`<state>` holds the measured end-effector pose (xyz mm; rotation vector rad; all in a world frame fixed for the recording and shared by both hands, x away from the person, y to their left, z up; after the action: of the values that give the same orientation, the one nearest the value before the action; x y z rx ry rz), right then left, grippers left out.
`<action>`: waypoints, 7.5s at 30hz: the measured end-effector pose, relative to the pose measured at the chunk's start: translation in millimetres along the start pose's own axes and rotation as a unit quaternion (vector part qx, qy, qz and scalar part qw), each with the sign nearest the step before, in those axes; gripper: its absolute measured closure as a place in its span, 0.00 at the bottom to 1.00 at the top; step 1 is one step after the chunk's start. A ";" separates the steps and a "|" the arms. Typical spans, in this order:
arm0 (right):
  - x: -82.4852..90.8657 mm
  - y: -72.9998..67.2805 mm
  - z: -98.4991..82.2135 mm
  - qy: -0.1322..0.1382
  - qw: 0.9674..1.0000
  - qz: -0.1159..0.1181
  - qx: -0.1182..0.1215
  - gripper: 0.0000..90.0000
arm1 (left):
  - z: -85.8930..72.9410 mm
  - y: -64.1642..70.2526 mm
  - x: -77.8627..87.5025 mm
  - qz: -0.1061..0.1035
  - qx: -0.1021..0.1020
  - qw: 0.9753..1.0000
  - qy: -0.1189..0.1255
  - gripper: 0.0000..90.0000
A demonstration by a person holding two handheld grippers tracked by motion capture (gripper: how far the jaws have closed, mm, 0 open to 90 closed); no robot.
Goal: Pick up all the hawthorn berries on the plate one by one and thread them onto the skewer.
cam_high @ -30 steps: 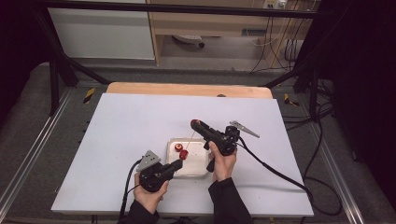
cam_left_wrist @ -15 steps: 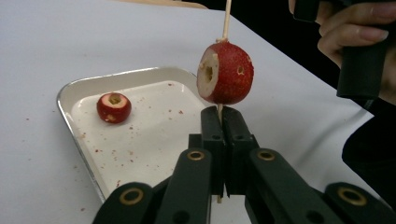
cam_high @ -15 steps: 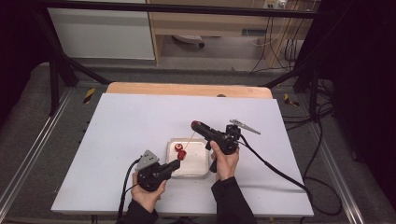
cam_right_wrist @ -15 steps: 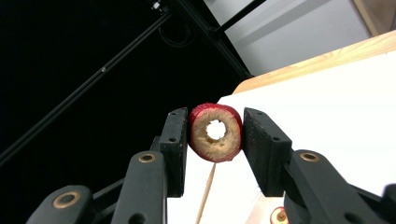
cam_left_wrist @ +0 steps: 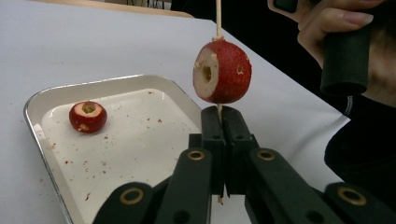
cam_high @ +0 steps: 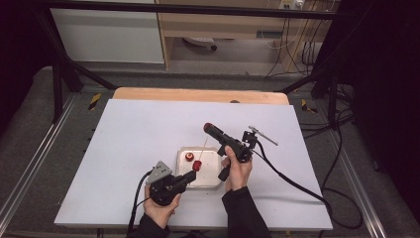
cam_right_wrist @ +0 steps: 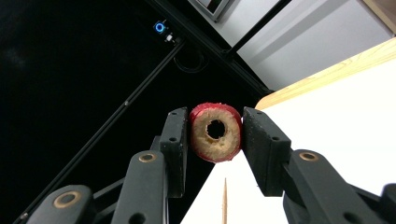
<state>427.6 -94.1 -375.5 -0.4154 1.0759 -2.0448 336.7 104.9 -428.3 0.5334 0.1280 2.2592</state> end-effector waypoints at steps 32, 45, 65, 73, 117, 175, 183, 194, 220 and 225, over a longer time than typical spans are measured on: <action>-1.4 2.2 -5.1 -0.009 1.000 0.005 0.011 0.69 | 3.4 -3.0 2.5 0.005 0.006 1.000 0.016 0.98; 0.5 1.6 -15.9 -0.020 0.998 0.002 0.053 0.69 | 2.8 -3.0 -0.8 0.006 0.016 1.000 0.003 0.98; 3.0 3.7 -28.0 -0.073 0.995 -0.013 0.072 0.70 | 4.2 -7.2 4.9 0.012 0.003 1.000 0.006 0.99; 4.3 4.8 -41.4 -0.095 0.992 -0.015 0.078 0.70 | 4.6 -8.9 2.6 0.014 0.004 1.000 0.003 0.99; -26.3 24.2 -34.6 -0.371 0.858 -0.182 0.305 0.21 | -20.5 -84.9 66.0 0.061 -0.087 0.984 -0.143 0.98; -99.8 22.2 -44.6 -0.496 0.791 -0.218 0.285 0.69 | -25.5 -93.5 68.7 0.075 -0.104 0.978 -0.162 0.98; -72.2 13.7 -35.6 -0.455 0.825 -0.200 0.268 0.69 | -25.1 -88.2 66.7 0.073 -0.107 0.979 -0.156 0.98; -31.2 22.7 -38.3 -0.355 0.894 -0.152 0.228 0.69 | -25.0 -74.8 60.4 0.068 -0.112 0.981 -0.143 0.98; -5.2 30.3 -38.2 -0.176 0.971 -0.087 0.139 0.69 | -25.2 -48.6 43.3 0.055 -0.105 0.986 -0.118 0.98; -5.1 28.9 -36.5 -0.155 0.975 -0.083 0.134 0.69 | -23.5 -46.8 44.1 0.057 -0.104 0.987 -0.108 0.98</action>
<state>423.4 -80.0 -419.9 -0.6765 0.5858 -2.1431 332.8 170.8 -446.8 0.6826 -0.2515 2.2742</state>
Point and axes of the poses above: each handheld gripper's, and its own axes: x roughly backward along the jaws, z roughly out of its top, y roughly to its right, the point moved 3 cm from there along -x, roughly forward along the jaws, and after that the axes turned 4 degrees about -x, right-handed, at the moved point
